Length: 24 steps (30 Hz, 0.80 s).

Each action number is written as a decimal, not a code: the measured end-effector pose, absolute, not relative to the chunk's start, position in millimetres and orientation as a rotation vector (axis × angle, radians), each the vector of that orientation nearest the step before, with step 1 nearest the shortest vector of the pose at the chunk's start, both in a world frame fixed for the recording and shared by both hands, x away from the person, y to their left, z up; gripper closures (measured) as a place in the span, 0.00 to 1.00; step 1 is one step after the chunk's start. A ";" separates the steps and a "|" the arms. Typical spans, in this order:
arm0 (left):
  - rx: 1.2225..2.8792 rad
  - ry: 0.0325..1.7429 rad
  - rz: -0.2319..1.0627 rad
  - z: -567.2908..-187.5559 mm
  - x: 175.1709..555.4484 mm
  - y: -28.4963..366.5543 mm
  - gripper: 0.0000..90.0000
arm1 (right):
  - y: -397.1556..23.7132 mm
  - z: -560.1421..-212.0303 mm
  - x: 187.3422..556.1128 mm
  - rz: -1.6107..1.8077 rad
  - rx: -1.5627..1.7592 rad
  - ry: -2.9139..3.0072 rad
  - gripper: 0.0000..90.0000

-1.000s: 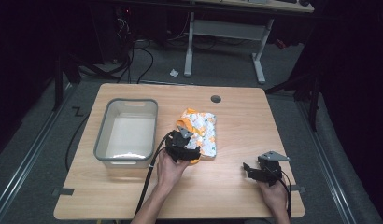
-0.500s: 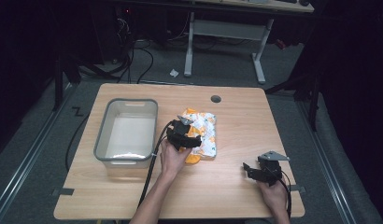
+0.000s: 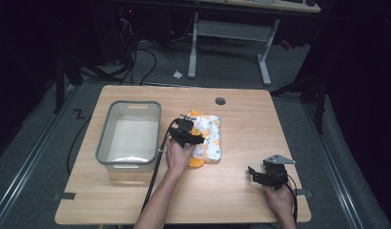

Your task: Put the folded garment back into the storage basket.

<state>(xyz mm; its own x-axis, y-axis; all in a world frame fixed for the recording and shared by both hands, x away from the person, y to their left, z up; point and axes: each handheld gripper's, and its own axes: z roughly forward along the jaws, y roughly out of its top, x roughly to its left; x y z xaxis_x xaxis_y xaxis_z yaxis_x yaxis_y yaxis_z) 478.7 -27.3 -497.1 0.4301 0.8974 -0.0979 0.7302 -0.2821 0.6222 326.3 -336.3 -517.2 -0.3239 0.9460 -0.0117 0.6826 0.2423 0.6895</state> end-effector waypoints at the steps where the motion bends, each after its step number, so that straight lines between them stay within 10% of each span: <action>1: 2.093 1.375 0.365 -499.5 480.0 -26.9 0.20 | -336.1 -517.2 326.2 0.827 1.490 2.091 0.31; 9: 2.098 1.406 0.342 -515.7 482.0 -24.3 0.20 | -336.0 -517.2 326.2 0.827 1.490 2.092 0.31; 24: 2.101 1.277 0.259 -512.7 475.5 -28.1 0.77 | -336.0 -517.2 326.2 0.828 1.489 2.092 0.31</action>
<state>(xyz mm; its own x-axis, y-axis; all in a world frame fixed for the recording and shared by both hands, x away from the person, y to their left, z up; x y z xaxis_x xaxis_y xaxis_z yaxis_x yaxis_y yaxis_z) 475.5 -28.1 -512.7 0.5045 0.8482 -0.1614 0.7182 -0.3085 0.6237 326.2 -336.0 -517.2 -0.3232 0.9463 -0.0105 0.6830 0.2409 0.6896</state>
